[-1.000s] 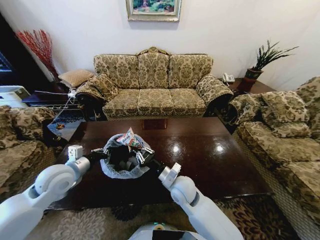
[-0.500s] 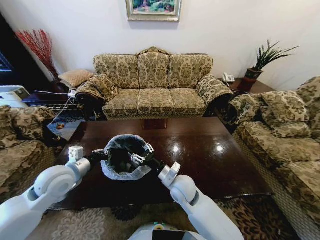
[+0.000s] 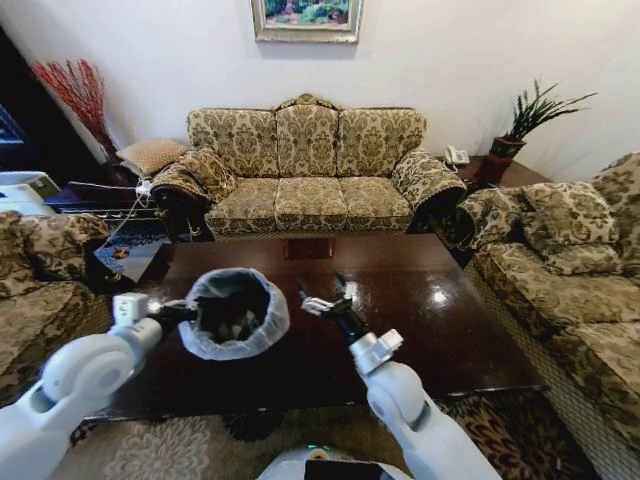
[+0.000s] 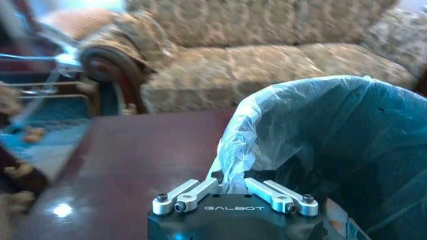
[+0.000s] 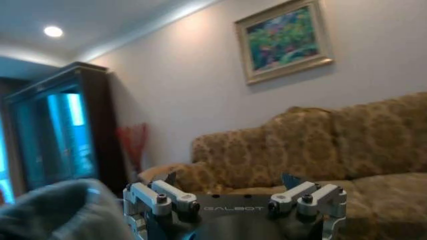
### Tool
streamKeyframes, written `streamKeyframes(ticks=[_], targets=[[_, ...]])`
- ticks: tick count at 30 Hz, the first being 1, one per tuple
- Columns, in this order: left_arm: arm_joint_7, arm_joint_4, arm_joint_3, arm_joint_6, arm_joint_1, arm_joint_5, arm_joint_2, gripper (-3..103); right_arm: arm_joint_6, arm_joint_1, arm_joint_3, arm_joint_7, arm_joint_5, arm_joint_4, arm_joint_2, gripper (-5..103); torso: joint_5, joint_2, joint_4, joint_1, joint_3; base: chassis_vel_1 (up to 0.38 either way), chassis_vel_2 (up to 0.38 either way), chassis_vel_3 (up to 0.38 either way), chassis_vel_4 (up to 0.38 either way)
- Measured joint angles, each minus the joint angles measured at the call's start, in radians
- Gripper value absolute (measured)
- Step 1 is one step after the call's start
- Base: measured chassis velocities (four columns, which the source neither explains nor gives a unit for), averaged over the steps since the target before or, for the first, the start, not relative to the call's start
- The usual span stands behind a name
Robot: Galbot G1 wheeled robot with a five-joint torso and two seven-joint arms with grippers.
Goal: Move to the front of the table and place the trash on the table into the trash bin.
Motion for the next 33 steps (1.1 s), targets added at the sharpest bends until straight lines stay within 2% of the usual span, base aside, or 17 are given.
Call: streamKeyframes(ticks=[2,5,6,8,9,11,12,15,16,19,20,21,22,23,28,30,33], targets=[[0.001,-0.006,-0.036,0.001,0.014,0.002,-0.02,1,0.003,-0.009,0.015,0.0,0.006,0.0,0.01,100,-0.0001,0.0,-0.0001,0.0,0.0,0.0,0.0,0.0,0.0],[0.012,-0.04,-0.14,0.001,0.074,0.001,-0.098,1,0.016,-0.027,0.044,0.0,0.009,-0.009,0.056,100,0.0001,0.0,0.0,0.0,0.0,0.052,-0.07,-0.06,0.085],[0.012,-0.04,-0.14,0.001,0.074,0.001,-0.098,1,0.016,-0.027,0.044,0.0,0.009,-0.009,0.056,100,0.0001,0.0,0.0,0.0,0.0,0.062,-0.107,-0.107,0.112],[0.026,-0.061,-0.188,-0.002,0.105,0.014,-0.168,1,0.03,-0.035,0.055,-0.003,0.008,-0.02,0.072,100,0.0001,0.0,0.0,0.0,0.0,0.136,-0.115,-0.134,0.155],[0.026,-0.061,-0.188,-0.002,0.105,0.014,-0.168,1,0.03,-0.035,0.055,-0.003,0.008,-0.02,0.072,100,0.0001,0.0,0.0,0.0,0.0,0.158,-0.124,-0.161,0.155],[0.039,-0.08,-0.23,-0.008,0.123,0.042,-0.272,1,0.043,-0.049,0.062,-0.006,0.017,-0.022,0.078,100,-0.0006,0.0,0.0001,0.0,0.0,0.164,-0.158,-0.219,0.216],[0.039,-0.08,-0.23,-0.008,0.123,0.042,-0.272,1,0.043,-0.049,0.062,-0.006,0.017,-0.022,0.078,100,-0.0006,0.0,0.0001,0.0,0.0,0.169,-0.158,-0.235,0.24],[0.069,-0.101,-0.275,-0.034,0.154,0.1,-0.415,1,0.058,-0.056,0.058,-0.008,0.026,-0.033,0.082,100,0.0003,0.0,0.0006,-0.001,0.0,0.243,-0.203,-0.235,0.241],[0.069,-0.101,-0.275,-0.034,0.154,0.1,-0.415,1,0.058,-0.056,0.058,-0.008,0.026,-0.033,0.082,100,0.0003,0.0,0.0006,-0.001,0.0,0.271,-0.202,-0.235,0.26],[0.111,-0.085,-0.303,-0.087,0.178,0.188,-0.507,1,0.087,-0.063,0.05,-0.012,0.025,-0.041,0.084,100,0.001,0.0,0.0002,0.0,0.0,0.297,-0.32,-0.319,0.296],[0.119,-0.078,-0.313,-0.1,0.184,0.2,-0.53,1,0.097,-0.067,0.048,-0.01,0.023,-0.044,0.083,100,-0.0005,0.0,0.0002,0.0,0.0,0.324,-0.322,-0.315,0.321],[0.119,-0.078,-0.313,-0.1,0.184,0.2,-0.53,1,0.097,-0.067,0.048,-0.01,0.023,-0.044,0.083,100,-0.0005,0.0,0.0002,0.0,0.0,0.324,-0.322,-0.315,0.321],[0.128,-0.066,-0.328,-0.119,0.189,0.216,-0.558,1,0.104,-0.072,0.047,-0.005,0.022,-0.048,0.081,100,-0.0011,0.0,0.0,-0.001,0.0,0.283,-0.322,-0.23,0.292],[0.128,-0.052,-0.343,-0.142,0.188,0.231,-0.584,1,0.108,-0.072,0.047,0.001,0.023,-0.051,0.078,100,-0.0001,0.0,0.0002,-0.001,0.0,0.243,-0.225,-0.23,0.233],[0.119,-0.017,-0.387,-0.198,0.174,0.249,-0.647,1,0.11,-0.065,0.052,0.01,0.029,-0.059,0.075,100,0.0002,0.001,0.0003,-0.002,-0.001,0.162,-0.14,-0.134,0.197],[0.097,0.024,-0.412,-0.234,0.16,0.251,-0.688,1,0.11,-0.057,0.062,0.012,0.033,-0.062,0.083,100,0.0004,0.001,0.0005,-0.001,0.0,0.04,-0.023,-0.018,0.048],[0.075,0.062,-0.415,-0.255,0.145,0.248,-0.715,1,0.11,-0.058,0.075,0.012,0.033,-0.065,0.096,100,-0.0005,0.0,0.0003,0.001,0.0,0.0,0.0,0.0,0.0]])
